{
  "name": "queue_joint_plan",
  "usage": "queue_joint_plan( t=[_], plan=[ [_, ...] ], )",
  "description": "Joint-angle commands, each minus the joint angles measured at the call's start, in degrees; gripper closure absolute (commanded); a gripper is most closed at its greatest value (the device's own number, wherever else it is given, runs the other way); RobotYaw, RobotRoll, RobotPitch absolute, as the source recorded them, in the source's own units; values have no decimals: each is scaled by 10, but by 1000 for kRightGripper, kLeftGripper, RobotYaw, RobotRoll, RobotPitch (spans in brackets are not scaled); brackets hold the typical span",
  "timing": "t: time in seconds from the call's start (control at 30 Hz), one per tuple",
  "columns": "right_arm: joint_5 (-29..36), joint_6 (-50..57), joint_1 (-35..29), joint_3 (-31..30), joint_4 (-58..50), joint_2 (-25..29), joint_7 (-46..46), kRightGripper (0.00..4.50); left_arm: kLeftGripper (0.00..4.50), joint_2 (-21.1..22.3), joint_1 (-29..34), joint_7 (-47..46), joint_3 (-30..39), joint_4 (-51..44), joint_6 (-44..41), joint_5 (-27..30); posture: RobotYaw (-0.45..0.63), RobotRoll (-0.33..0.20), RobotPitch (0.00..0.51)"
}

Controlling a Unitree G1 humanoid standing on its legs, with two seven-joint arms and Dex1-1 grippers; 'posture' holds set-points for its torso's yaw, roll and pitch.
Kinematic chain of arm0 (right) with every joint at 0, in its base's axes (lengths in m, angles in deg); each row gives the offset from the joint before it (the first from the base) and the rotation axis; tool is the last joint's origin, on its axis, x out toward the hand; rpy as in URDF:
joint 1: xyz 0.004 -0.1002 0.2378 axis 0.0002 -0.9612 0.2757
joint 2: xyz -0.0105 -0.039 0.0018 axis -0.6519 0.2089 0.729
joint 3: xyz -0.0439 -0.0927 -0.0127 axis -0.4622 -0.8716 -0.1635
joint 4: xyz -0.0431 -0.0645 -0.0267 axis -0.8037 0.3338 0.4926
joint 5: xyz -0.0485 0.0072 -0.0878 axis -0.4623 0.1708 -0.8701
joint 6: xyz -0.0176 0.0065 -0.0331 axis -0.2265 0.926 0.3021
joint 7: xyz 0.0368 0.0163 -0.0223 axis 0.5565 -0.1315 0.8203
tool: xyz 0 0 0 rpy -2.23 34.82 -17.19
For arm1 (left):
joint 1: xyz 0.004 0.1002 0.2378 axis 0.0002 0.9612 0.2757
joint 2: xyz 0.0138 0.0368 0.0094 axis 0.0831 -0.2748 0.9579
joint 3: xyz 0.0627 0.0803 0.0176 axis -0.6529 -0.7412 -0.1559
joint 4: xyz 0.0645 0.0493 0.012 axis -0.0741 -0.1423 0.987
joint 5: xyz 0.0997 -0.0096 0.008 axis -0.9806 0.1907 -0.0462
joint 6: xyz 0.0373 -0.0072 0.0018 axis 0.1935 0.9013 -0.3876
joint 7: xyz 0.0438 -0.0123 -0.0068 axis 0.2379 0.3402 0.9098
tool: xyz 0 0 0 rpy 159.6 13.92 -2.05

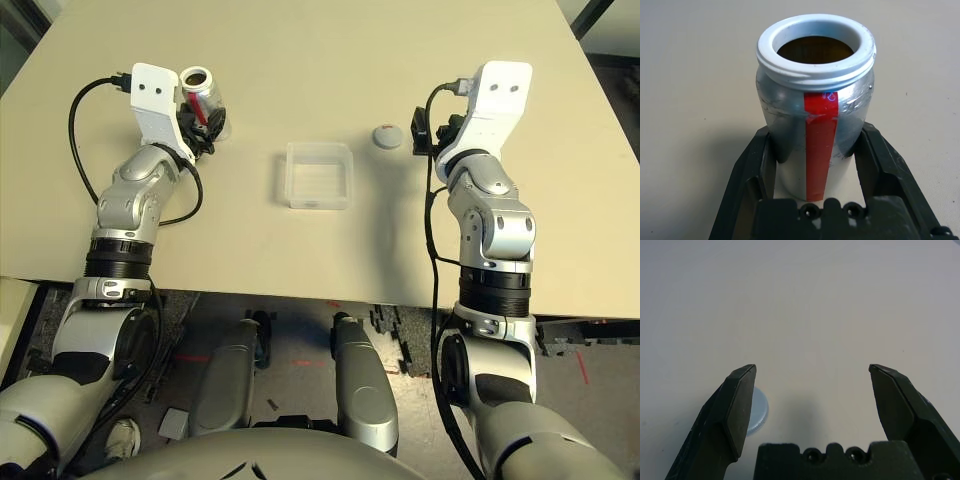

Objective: Pour the medicine from the bottle into the box.

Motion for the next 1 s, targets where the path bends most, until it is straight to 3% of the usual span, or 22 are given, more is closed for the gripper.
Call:
queue_joint_plan(
  t=[0.03, 0.47, 0.5, 0.63, 0.8, 1.0],
  plan=[
    [-4, -8, -6, 12, 15, 3, -2, 0, 2069, -5, 6, 3, -1, 27, -7, 4, 65, 0, 264],
    [-2, -18, 0, 13, 21, 7, 0, 0, 2069, -10, 13, 18, -1, 20, 8, 10, 62, 0, 263],
    [-2, -19, -1, 13, 20, 7, 1, 0, 1347, -12, 13, 20, -1, 19, 9, 12, 61, 0, 264],
    [-1, -21, 0, 14, 20, 10, 3, 0, 41, -16, 14, 23, 1, 13, 14, 13, 60, 0, 267],
    [1, -21, -3, 15, 16, 12, 6, 0, 41, -20, 23, 25, 3, -5, 11, 15, 61, 0, 273],
    [4, -15, -11, 15, 2, 12, 6, 0, 41, -21, 78, 20, 5, -94, -35, 29, 60, 0, 284]
  ],
)
